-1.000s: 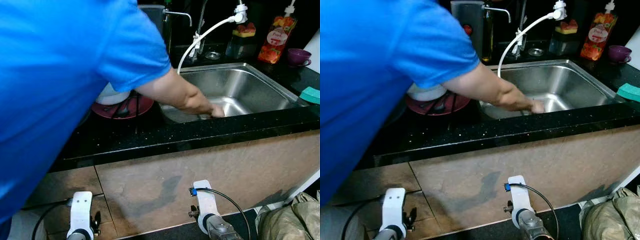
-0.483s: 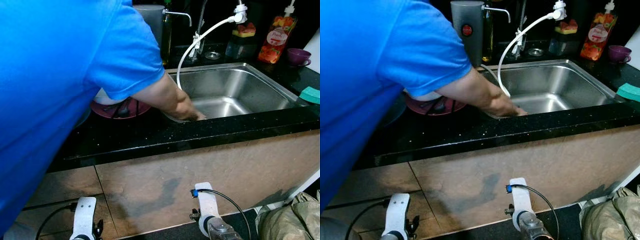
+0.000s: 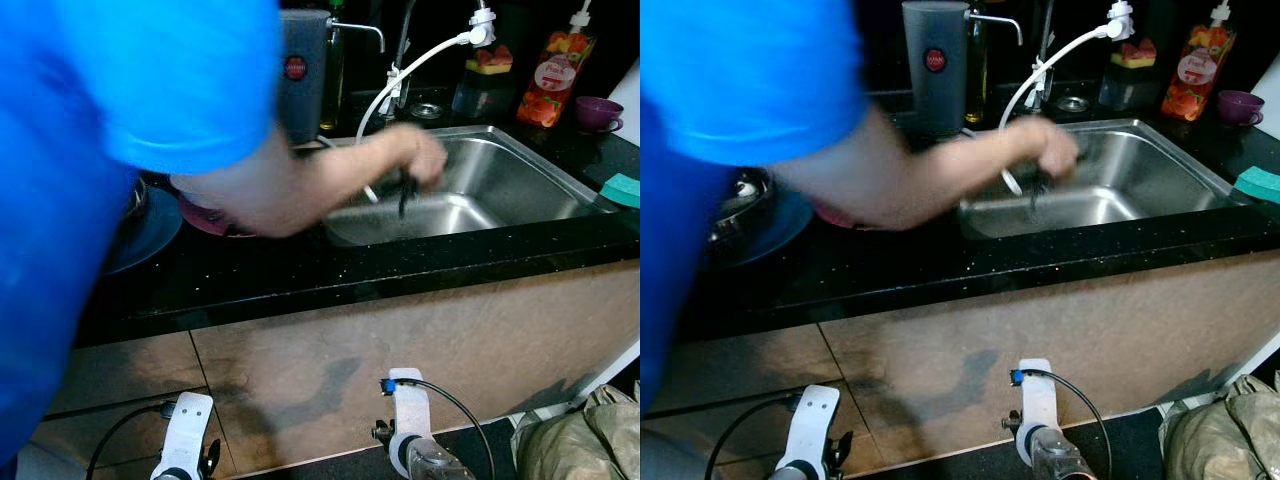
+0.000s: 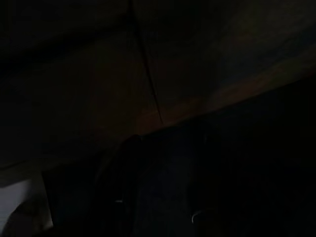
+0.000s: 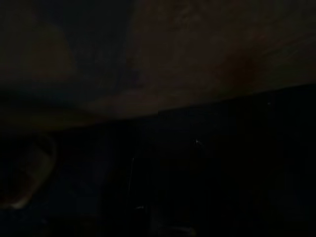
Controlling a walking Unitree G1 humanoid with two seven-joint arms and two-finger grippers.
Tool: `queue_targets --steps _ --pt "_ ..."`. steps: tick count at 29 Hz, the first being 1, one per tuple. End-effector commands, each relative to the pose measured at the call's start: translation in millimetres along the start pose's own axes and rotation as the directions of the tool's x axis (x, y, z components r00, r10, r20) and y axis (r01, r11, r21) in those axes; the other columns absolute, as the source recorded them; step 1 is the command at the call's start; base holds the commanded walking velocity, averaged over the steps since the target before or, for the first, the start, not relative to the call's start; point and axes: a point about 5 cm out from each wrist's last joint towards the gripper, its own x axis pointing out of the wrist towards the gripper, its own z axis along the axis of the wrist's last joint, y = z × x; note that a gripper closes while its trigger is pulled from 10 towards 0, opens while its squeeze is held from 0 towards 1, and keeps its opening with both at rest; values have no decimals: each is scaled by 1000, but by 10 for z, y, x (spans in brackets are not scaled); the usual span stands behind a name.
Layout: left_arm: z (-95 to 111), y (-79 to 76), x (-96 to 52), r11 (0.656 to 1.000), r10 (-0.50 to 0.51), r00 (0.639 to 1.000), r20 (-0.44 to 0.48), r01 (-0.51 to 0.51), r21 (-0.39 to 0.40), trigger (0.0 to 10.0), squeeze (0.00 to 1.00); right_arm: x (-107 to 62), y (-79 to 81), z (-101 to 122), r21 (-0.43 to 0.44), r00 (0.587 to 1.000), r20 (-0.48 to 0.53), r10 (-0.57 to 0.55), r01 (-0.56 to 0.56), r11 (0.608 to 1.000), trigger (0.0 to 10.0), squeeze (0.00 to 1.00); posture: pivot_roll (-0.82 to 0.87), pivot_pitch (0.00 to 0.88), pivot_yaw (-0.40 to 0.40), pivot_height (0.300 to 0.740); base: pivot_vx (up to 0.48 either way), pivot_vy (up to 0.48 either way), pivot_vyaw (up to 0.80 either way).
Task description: Kitchen organization
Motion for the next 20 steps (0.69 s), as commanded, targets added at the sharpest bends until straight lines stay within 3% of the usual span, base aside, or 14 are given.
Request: queue_targets --steps 1,9,13,20 --pt "-40 -29 -2 1000 -12 1000 -16 13 9 10000 0 -6 -16 6 38 1000 26 -9 9 999 10000 0 22 82 -6 740 0 0 0" --pt "-75 13 -31 999 29 999 -19 -29 -40 10000 0 -4 -29 77 72 998 67 -20 15 997 10000 0 24 78 -4 740 0 0 0" --pt "-74 46 -31 997 58 998 -15 -59 -59 10000 0 -8 0 67 3 997 76 13 -13 1000 10000 0 23 74 -14 740 0 0 0" --pt "-110 78 -51 995 78 997 -25 -79 -60 10000 0 -6 43 90 6 995 93 36 -36 999 10000 0 11 78 -8 740 0 0 0"
